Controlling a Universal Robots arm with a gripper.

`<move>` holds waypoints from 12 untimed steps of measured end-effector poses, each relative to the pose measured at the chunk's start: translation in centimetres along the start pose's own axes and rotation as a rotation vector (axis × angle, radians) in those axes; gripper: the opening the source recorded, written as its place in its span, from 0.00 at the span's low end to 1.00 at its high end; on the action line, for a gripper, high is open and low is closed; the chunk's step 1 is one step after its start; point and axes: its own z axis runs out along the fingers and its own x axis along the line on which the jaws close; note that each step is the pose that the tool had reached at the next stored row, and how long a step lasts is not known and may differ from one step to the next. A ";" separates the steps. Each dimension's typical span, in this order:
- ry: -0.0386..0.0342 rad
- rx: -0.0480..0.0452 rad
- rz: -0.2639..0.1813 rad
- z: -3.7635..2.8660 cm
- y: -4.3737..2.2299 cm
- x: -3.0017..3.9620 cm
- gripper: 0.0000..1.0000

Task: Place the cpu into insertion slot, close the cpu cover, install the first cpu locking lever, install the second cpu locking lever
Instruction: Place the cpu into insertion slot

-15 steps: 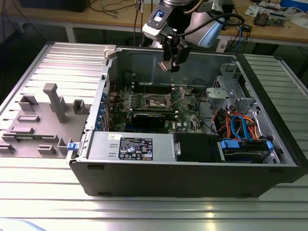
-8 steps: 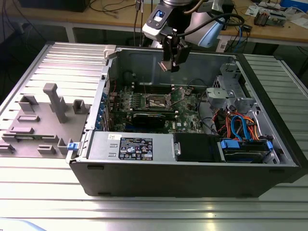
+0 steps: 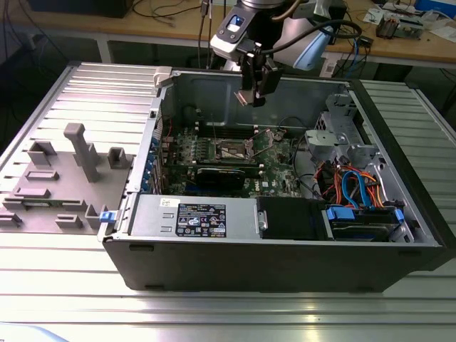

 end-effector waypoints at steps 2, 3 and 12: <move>-0.0001 0.0000 0.000 0.00 0.00 0.00 0.54; -0.0001 0.0000 0.000 0.00 0.00 0.00 0.54; -0.0001 0.0000 0.001 0.00 0.00 0.00 0.54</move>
